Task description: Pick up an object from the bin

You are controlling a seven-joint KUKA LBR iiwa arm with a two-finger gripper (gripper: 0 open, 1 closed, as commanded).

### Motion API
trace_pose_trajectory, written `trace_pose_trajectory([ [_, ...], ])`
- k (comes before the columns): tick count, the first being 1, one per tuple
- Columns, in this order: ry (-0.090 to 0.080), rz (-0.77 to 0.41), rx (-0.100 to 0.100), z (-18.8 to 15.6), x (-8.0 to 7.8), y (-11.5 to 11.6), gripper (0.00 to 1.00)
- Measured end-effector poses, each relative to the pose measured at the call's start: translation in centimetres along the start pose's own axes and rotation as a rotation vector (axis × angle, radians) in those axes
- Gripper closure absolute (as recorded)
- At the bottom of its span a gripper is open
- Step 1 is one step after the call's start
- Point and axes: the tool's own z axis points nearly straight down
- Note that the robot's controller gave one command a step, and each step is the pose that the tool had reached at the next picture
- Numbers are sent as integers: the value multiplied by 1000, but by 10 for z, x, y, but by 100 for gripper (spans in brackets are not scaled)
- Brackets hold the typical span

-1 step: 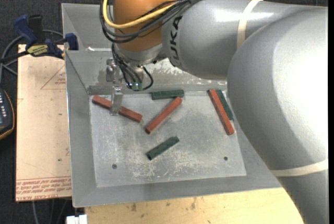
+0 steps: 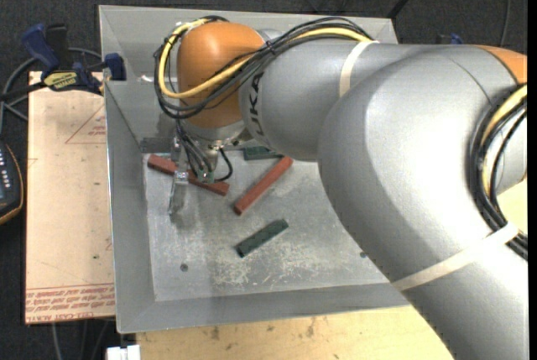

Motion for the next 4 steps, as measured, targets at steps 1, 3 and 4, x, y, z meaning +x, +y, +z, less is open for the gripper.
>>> trace_pose_trajectory([
  [1, -7, 2, -3, -5, -2, 1, 100],
  [3, -7, 2, -4, -5, -2, 1, 100],
  [4, -17, 28, -8, -152, -4, -7, 100],
])
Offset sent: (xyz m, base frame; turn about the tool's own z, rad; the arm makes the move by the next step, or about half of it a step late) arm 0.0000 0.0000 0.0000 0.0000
